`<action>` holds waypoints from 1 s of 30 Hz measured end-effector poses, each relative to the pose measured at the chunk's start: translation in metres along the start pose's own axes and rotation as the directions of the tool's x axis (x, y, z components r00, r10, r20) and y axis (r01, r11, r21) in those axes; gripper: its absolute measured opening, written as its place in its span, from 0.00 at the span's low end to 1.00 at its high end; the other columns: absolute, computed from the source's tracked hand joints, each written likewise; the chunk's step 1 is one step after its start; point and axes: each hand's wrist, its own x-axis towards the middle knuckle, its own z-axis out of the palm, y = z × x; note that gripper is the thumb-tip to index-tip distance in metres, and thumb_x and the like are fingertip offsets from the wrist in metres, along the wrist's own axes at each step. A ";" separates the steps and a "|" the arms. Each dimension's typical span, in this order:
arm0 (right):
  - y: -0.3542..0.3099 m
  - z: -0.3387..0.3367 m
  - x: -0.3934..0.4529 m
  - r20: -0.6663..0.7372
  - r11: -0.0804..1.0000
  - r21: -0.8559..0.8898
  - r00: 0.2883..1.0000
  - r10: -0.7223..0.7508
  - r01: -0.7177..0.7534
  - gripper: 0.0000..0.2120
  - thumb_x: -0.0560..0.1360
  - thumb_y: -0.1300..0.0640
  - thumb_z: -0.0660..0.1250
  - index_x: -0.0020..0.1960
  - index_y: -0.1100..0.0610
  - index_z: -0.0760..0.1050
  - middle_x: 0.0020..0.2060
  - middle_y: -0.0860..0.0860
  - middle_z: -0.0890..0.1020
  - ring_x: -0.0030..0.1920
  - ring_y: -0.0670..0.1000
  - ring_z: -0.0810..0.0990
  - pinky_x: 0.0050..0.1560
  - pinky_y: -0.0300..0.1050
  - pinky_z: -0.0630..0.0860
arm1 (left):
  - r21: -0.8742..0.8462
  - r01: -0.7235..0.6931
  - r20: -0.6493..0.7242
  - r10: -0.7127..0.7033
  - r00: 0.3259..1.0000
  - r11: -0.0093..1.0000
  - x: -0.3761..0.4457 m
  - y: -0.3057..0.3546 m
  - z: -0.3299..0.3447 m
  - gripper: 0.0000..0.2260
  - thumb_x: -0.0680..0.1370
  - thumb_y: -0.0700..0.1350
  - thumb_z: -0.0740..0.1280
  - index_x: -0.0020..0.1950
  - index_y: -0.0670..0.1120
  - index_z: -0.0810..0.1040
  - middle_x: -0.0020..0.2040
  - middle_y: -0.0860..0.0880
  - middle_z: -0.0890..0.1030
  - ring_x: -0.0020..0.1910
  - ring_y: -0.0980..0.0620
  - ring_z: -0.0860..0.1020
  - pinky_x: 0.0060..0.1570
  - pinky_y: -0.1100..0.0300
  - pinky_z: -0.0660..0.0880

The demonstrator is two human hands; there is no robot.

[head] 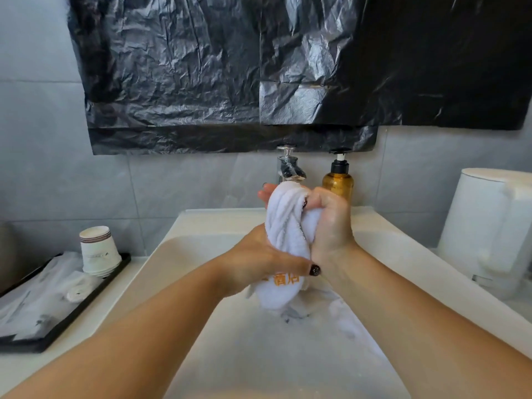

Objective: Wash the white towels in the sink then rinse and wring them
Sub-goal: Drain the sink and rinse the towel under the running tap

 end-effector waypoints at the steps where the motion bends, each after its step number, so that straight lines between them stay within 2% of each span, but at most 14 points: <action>1: 0.000 0.000 0.001 0.003 0.998 0.067 1.000 -0.005 0.004 0.33 0.58 0.55 0.59 0.60 0.70 0.74 0.60 0.69 0.77 0.59 0.63 0.77 0.65 0.56 0.72 | -0.116 0.021 0.004 -0.021 1.000 0.993 -0.002 -0.001 0.002 0.26 0.60 0.45 0.77 0.57 0.39 0.79 0.53 0.36 0.83 0.53 0.40 0.82 0.58 0.42 0.78; 4: -0.004 0.003 0.004 0.032 0.995 0.082 0.998 -0.058 0.055 0.30 0.61 0.57 0.54 0.61 0.65 0.71 0.64 0.68 0.75 0.59 0.64 0.76 0.68 0.62 0.68 | -0.386 0.088 0.053 -0.073 0.996 0.918 -0.005 -0.001 0.008 0.16 0.64 0.38 0.72 0.50 0.35 0.80 0.47 0.34 0.82 0.45 0.41 0.83 0.51 0.47 0.81; 7: -0.005 0.004 0.002 0.154 0.969 -0.212 0.983 -0.095 0.126 0.27 0.61 0.59 0.56 0.58 0.60 0.78 0.62 0.62 0.79 0.60 0.60 0.77 0.62 0.56 0.75 | -0.490 0.132 0.122 -0.082 0.989 0.861 -0.007 0.001 0.008 0.08 0.69 0.37 0.65 0.44 0.38 0.82 0.42 0.39 0.83 0.40 0.45 0.83 0.46 0.54 0.81; 10: -0.013 -0.007 -0.006 0.318 0.729 -0.588 0.928 -0.192 0.352 0.28 0.61 0.63 0.55 0.56 0.48 0.80 0.61 0.52 0.80 0.64 0.51 0.76 0.52 0.38 0.77 | -0.551 0.173 0.156 -0.104 0.982 0.816 -0.009 0.000 0.006 0.10 0.70 0.36 0.63 0.44 0.39 0.84 0.36 0.42 0.79 0.35 0.47 0.80 0.56 0.50 0.77; 11: -0.021 -0.015 -0.010 0.389 0.592 -0.661 0.885 -0.255 0.461 0.30 0.62 0.65 0.55 0.58 0.46 0.77 0.63 0.49 0.78 0.66 0.47 0.74 0.53 0.36 0.77 | -0.573 0.179 0.141 -0.119 0.983 0.800 -0.009 -0.001 0.005 0.11 0.69 0.36 0.63 0.46 0.38 0.83 0.33 0.43 0.77 0.32 0.48 0.78 0.56 0.49 0.77; 13: -0.038 -0.028 -0.018 0.604 0.095 -0.758 0.749 -0.273 0.646 0.35 0.63 0.68 0.55 0.67 0.47 0.71 0.70 0.49 0.70 0.72 0.46 0.66 0.67 0.42 0.71 | -0.585 0.180 0.108 -0.143 0.984 0.791 -0.009 0.000 0.003 0.12 0.68 0.36 0.63 0.49 0.37 0.79 0.30 0.44 0.74 0.29 0.48 0.75 0.51 0.50 0.79; 15: -0.049 -0.044 -0.022 0.764 -0.406 -0.599 0.645 -0.031 0.690 0.38 0.66 0.69 0.61 0.75 0.52 0.63 0.76 0.55 0.60 0.77 0.53 0.58 0.71 0.50 0.65 | -0.553 0.205 0.141 -0.152 0.978 0.808 -0.010 0.004 0.005 0.08 0.67 0.35 0.64 0.45 0.38 0.76 0.28 0.44 0.74 0.28 0.49 0.75 0.45 0.53 0.81; 17: -0.050 -0.050 -0.021 0.794 -0.610 -0.362 0.576 0.195 0.705 0.40 0.69 0.63 0.70 0.77 0.54 0.58 0.77 0.59 0.55 0.78 0.60 0.52 0.72 0.63 0.61 | -0.466 0.259 0.221 -0.172 0.960 0.846 -0.013 0.008 0.013 0.06 0.66 0.34 0.63 0.40 0.40 0.77 0.29 0.43 0.75 0.28 0.50 0.77 0.39 0.55 0.80; 19: -0.044 -0.044 -0.019 0.822 -0.627 -0.180 0.466 0.328 0.758 0.35 0.71 0.57 0.73 0.75 0.56 0.64 0.75 0.60 0.61 0.76 0.64 0.59 0.68 0.67 0.64 | -0.371 0.287 0.275 -0.191 0.942 0.883 -0.019 0.011 0.023 0.09 0.64 0.33 0.63 0.38 0.43 0.79 0.32 0.43 0.76 0.29 0.51 0.77 0.33 0.60 0.77; 21: -0.036 -0.039 -0.017 0.821 -0.568 -0.093 0.386 0.421 0.818 0.27 0.72 0.55 0.73 0.69 0.60 0.72 0.67 0.60 0.74 0.64 0.64 0.74 0.55 0.63 0.76 | -0.277 0.354 0.301 -0.269 0.915 0.893 -0.021 0.010 0.025 0.06 0.62 0.34 0.64 0.34 0.41 0.79 0.31 0.44 0.77 0.30 0.52 0.78 0.31 0.64 0.76; 24: -0.038 -0.036 -0.024 0.751 -0.571 -0.121 0.452 0.482 0.812 0.22 0.69 0.56 0.74 0.61 0.60 0.76 0.49 0.55 0.80 0.44 0.59 0.79 0.31 0.49 0.77 | -0.078 0.393 0.338 -0.346 0.875 0.916 -0.020 0.008 0.022 0.11 0.56 0.36 0.71 0.36 0.37 0.78 0.32 0.42 0.78 0.32 0.50 0.78 0.34 0.64 0.77; 26: -0.047 -0.038 -0.024 0.760 -0.638 -0.060 0.449 0.470 0.768 0.12 0.69 0.64 0.70 0.52 0.61 0.77 0.39 0.55 0.79 0.36 0.59 0.78 0.27 0.42 0.67 | -0.085 0.338 0.347 -0.290 0.892 0.937 -0.016 0.009 0.024 0.14 0.58 0.37 0.72 0.42 0.37 0.77 0.33 0.43 0.79 0.32 0.49 0.79 0.35 0.62 0.77; 28: -0.060 -0.035 -0.022 0.773 -0.700 -0.023 0.457 0.441 0.714 0.10 0.64 0.70 0.67 0.44 0.62 0.76 0.33 0.56 0.77 0.29 0.59 0.76 0.25 0.42 0.66 | -0.198 0.294 0.360 -0.210 0.909 0.935 -0.015 0.014 0.027 0.12 0.64 0.37 0.71 0.46 0.38 0.77 0.36 0.43 0.82 0.34 0.49 0.81 0.38 0.60 0.79; 30: -0.069 -0.031 -0.021 0.727 -0.755 -0.057 0.545 0.417 0.653 0.13 0.58 0.71 0.70 0.41 0.62 0.74 0.31 0.56 0.76 0.27 0.58 0.75 0.25 0.41 0.64 | -0.288 0.329 0.388 -0.204 0.899 0.899 -0.015 0.019 0.026 0.13 0.67 0.39 0.68 0.51 0.39 0.79 0.41 0.42 0.84 0.38 0.49 0.83 0.38 0.60 0.80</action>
